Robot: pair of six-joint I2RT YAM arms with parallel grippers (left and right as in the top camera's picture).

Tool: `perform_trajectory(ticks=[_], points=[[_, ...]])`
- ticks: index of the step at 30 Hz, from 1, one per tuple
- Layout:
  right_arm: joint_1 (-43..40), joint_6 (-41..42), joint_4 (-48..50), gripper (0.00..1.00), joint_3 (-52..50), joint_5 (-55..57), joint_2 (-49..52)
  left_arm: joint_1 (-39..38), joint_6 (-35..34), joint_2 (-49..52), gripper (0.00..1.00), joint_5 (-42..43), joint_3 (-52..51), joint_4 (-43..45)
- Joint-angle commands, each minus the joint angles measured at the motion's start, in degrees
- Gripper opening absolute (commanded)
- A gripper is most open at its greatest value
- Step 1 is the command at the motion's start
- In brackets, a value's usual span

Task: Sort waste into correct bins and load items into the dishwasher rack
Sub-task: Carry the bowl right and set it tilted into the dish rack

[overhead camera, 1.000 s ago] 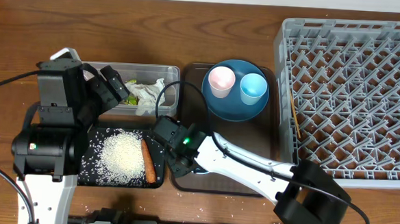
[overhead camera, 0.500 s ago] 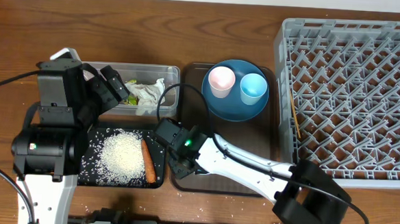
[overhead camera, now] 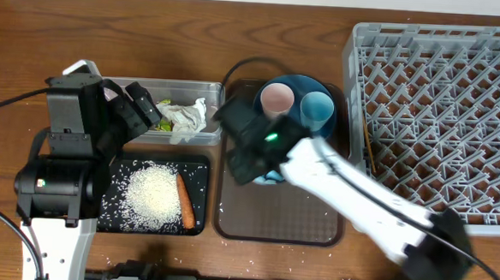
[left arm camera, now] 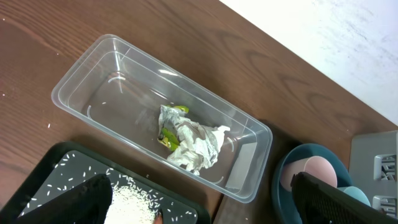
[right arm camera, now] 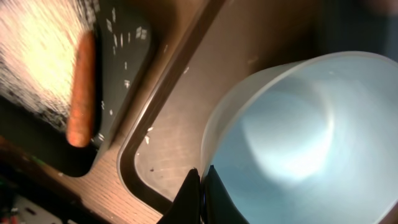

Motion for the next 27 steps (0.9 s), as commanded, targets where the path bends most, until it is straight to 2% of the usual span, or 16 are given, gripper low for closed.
perform_trajectory(ticks=[1, 6, 12, 21, 27], points=[[-4.24, -4.13, -0.66, 0.01, 2.56, -2.01, -6.67, 0.20, 0.79, 0.26, 0.94, -0.74, 1.07, -0.13], [-12.87, -7.39, -0.85, 0.01, 2.58, -8.48, -14.45, 0.20, 0.76, 0.26, 0.94, -0.72, 1.07, -0.13], [-28.33, -12.11, -0.83, 0.01, 2.58, -15.76, -20.09, 0.20, 0.76, 0.26, 0.94, -0.72, 1.07, -0.13], [-52.15, -19.56, 0.55, 0.01, 2.51, -41.05, -17.77, 0.20, 0.76, 0.26, 0.94, -0.74, 1.07, -0.13], [-60.65, -20.48, 7.80, 0.01, 2.51, -56.04, -12.98, 0.20, 0.76, 0.26, 0.94, -0.72, 1.07, -0.13]])
